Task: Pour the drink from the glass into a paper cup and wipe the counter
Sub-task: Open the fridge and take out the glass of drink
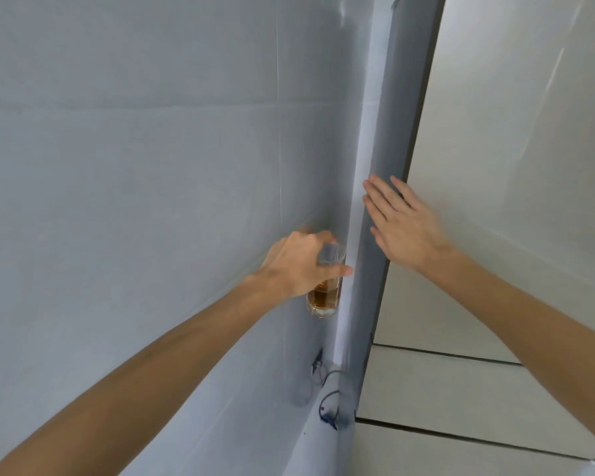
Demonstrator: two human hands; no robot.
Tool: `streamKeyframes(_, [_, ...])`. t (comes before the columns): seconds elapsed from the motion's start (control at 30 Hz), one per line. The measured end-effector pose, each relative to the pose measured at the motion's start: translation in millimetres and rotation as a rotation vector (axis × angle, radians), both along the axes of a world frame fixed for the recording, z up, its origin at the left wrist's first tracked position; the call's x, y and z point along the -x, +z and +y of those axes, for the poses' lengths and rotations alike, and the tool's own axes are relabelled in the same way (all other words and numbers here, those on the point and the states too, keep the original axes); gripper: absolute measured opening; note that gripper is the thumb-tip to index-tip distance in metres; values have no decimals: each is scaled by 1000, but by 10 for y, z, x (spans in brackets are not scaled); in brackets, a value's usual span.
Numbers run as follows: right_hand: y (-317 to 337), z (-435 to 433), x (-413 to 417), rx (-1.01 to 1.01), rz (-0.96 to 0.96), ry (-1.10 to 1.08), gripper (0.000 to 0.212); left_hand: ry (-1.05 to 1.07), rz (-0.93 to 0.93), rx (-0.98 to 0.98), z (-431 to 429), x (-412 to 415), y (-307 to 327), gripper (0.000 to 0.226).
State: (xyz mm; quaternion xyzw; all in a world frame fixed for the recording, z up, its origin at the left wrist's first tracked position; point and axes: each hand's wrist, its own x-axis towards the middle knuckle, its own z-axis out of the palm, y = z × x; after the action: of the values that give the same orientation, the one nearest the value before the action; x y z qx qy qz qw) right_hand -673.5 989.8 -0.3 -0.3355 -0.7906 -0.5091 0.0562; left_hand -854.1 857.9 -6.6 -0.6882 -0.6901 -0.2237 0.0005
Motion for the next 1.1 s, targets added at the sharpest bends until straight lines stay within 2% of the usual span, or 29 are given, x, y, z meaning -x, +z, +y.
streamKeyframes(0.1, [-23,35,-16,61,120,137,57,-20,7,-17,69,-36,63,65])
streamKeyframes(0.17, [-85,-12,-39,204,304,304,52,-44,-7,-40,90,-54,101,65])
streamKeyframes(0.23, [-237,-192,-84,419,631,497,47,-78,-18,-60,104,-71,151,65])
streamKeyframes(0.33, [-590,-518,-217,773,1319,668,32,-139,-6,-83,125,-160,262,62])
streamKeyframes(0.43, [-740,-722,-333,1319,1877,515,24,-221,-1,-117,151,-371,350,59])
streamKeyframes(0.5, [-748,-780,-468,1676,2057,388,35,-280,-7,-152,164,-551,392,56])
streamKeyframes(0.57, [-711,-870,-626,1873,2136,377,39,-331,-2,-166,192,-739,403,53])
streamKeyframes(0.63, [-694,-943,-784,1918,2238,402,36,-383,6,-179,249,-924,381,53])
streamKeyframes(0.77, [-756,-1028,-1123,1879,2451,410,47,-491,-11,-151,445,-1270,298,54])
streamKeyframes(1.1, [-937,-1206,-1794,1486,2781,316,40,-931,20,-61,984,-2128,81,54])
